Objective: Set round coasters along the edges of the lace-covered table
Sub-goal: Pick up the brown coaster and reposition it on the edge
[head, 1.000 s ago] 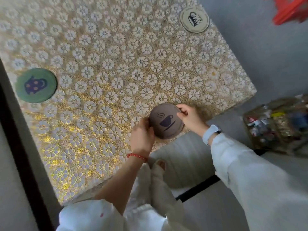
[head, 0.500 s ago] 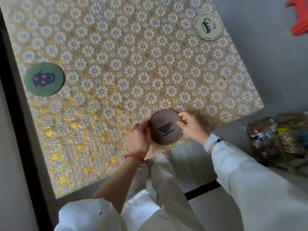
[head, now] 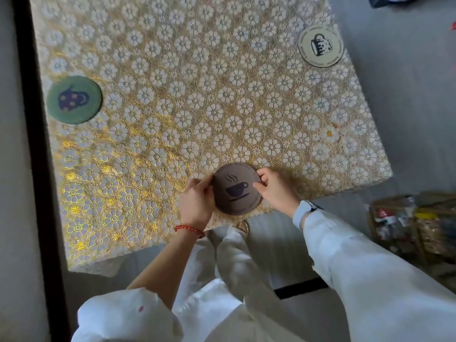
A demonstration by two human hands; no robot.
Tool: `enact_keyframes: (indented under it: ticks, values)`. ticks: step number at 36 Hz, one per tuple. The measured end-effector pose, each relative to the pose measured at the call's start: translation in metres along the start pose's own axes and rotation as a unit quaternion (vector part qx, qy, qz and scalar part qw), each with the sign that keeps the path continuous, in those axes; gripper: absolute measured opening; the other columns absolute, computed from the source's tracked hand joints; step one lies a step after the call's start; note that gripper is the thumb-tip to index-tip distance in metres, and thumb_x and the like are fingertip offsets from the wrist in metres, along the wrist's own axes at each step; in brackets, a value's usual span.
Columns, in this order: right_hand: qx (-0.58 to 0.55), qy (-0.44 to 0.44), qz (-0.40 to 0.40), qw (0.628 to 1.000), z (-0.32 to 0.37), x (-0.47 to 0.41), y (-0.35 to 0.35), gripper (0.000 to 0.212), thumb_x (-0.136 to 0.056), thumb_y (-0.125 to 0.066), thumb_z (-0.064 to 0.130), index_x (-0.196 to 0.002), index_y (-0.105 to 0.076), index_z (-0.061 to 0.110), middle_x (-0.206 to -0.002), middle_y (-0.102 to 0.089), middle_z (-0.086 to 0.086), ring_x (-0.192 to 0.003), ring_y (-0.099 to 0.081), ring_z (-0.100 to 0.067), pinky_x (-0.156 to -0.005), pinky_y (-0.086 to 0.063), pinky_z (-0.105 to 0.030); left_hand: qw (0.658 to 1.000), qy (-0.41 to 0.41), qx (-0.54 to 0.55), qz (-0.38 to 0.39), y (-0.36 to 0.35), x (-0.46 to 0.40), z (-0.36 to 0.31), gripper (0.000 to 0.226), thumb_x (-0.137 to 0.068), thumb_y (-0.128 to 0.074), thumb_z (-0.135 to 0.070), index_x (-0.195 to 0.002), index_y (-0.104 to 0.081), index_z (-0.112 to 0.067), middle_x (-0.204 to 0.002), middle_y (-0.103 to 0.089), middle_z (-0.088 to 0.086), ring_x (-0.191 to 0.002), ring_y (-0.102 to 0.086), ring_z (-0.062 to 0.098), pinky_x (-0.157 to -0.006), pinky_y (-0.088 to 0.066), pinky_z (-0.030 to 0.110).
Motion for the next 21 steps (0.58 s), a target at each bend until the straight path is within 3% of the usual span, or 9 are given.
enact_keyframes:
  ticks: [2, 5, 8, 11, 17, 21]
  values:
    - [0.015, 0.008, -0.001, 1.0, 0.0013, -0.0009, 0.0002, 0.028, -0.087, -0.055, 0.011, -0.113, -0.051, 0.0, -0.098, -0.062, -0.019, -0.077, -0.056, -0.026, -0.061, -0.042, -0.016, 1.0, 0.0, 0.009, 0.002, 0.0001, 0.0004, -0.0001, 0.034, -0.088, -0.049, -0.012, -0.119, -0.06, -0.02, -0.1, -0.061, 0.014, -0.081, -0.061, 0.033, -0.063, -0.04, 0.025]
    - [0.038, 0.011, 0.001, 0.999, 0.0021, -0.0021, -0.0008, 0.027, -0.087, -0.056, 0.012, -0.111, -0.052, 0.001, -0.092, -0.062, -0.017, -0.074, -0.057, -0.027, -0.064, -0.045, -0.029, 1.0, 0.001, 0.017, 0.004, 0.0007, 0.0006, -0.0008, 0.034, -0.088, -0.048, -0.01, -0.119, -0.059, -0.017, -0.1, -0.06, 0.015, -0.082, -0.061, 0.033, -0.067, -0.044, 0.029]
    - [0.045, 0.019, 0.004, 0.999, 0.0017, -0.0036, -0.0028, 0.025, -0.087, -0.056, 0.011, -0.109, -0.051, 0.001, -0.077, -0.056, -0.004, -0.06, -0.048, -0.015, -0.052, -0.038, -0.014, 1.0, 0.007, 0.016, 0.002, 0.0014, 0.0006, 0.0001, 0.034, -0.089, -0.047, -0.01, -0.12, -0.059, -0.017, -0.101, -0.06, 0.015, -0.084, -0.061, 0.033, -0.069, -0.046, 0.032]
    - [0.055, 0.015, 0.002, 0.998, -0.0015, -0.0052, -0.0037, 0.021, -0.087, -0.056, 0.013, -0.105, -0.052, 0.003, -0.063, -0.043, 0.008, -0.051, -0.039, -0.006, -0.047, -0.033, -0.015, 1.0, 0.011, 0.019, 0.004, 0.0011, 0.0009, 0.0003, 0.034, -0.089, -0.047, -0.01, -0.12, -0.058, -0.016, -0.103, -0.06, 0.015, -0.086, -0.06, 0.033, -0.071, -0.047, 0.033]
    - [0.121, 0.019, 0.011, 0.992, -0.0018, -0.0081, -0.0037, 0.024, -0.084, -0.06, 0.021, -0.102, -0.053, 0.006, -0.075, -0.064, -0.012, -0.064, -0.059, -0.027, -0.062, -0.052, -0.041, 1.0, 0.009, 0.013, 0.002, 0.0023, 0.0013, -0.0018, 0.033, -0.09, -0.046, -0.011, -0.121, -0.058, -0.015, -0.105, -0.06, 0.015, -0.087, -0.06, 0.033, -0.072, -0.048, 0.035]
    - [0.154, 0.031, 0.002, 0.988, 0.0014, -0.0096, -0.0029, 0.021, -0.083, -0.062, 0.023, -0.094, -0.054, 0.008, -0.061, -0.057, -0.002, -0.054, -0.054, -0.019, -0.051, -0.044, -0.03, 1.0, 0.009, 0.003, -0.009, 0.0031, 0.0009, -0.0023, 0.033, -0.09, -0.046, -0.011, -0.121, -0.058, -0.016, -0.105, -0.06, 0.015, -0.087, -0.06, 0.033, -0.069, -0.046, 0.033]
Point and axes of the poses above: each hand's wrist, its own x-axis away from the middle knuckle, its own y-axis out of the back of the hand, z = x × y, the point moved 9 cm from there along -x, towards the middle knuckle
